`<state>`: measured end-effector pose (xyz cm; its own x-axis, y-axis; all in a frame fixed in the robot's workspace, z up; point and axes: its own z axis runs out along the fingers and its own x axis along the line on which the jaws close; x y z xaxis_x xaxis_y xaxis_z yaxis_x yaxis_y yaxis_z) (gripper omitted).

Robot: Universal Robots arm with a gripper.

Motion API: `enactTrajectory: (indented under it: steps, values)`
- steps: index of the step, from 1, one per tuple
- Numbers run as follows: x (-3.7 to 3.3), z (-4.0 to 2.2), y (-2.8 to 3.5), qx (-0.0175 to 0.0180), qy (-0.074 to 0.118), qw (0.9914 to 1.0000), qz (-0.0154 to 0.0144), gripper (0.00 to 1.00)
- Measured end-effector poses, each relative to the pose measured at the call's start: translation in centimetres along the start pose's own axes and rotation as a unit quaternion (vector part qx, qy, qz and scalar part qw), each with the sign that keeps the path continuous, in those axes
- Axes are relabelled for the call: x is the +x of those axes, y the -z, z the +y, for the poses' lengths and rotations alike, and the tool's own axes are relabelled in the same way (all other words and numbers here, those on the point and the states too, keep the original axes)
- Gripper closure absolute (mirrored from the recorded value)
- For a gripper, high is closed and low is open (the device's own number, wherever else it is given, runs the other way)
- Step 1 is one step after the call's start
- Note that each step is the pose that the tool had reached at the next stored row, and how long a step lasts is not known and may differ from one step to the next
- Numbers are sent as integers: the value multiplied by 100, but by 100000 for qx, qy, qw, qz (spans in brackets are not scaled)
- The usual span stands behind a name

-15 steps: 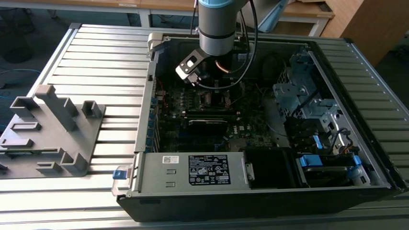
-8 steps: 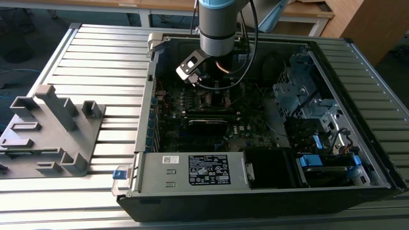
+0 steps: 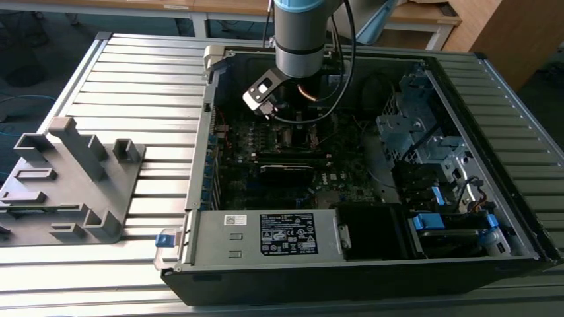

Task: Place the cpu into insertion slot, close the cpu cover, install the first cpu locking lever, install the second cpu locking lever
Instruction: 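Place the cpu into insertion slot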

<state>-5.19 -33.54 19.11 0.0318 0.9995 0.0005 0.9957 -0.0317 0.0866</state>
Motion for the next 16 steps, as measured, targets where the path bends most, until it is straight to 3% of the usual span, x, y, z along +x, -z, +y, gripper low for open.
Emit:
enactTrajectory:
  steps: [11, 13, 16]
  values:
    - [0, 4, 42, 7, -1, 100000, 5, 46]
    - [0, 4, 41, 804, -1, 99997, -22, 46]
    - [0, 4, 42, 906, -7, 99996, -35, 46]
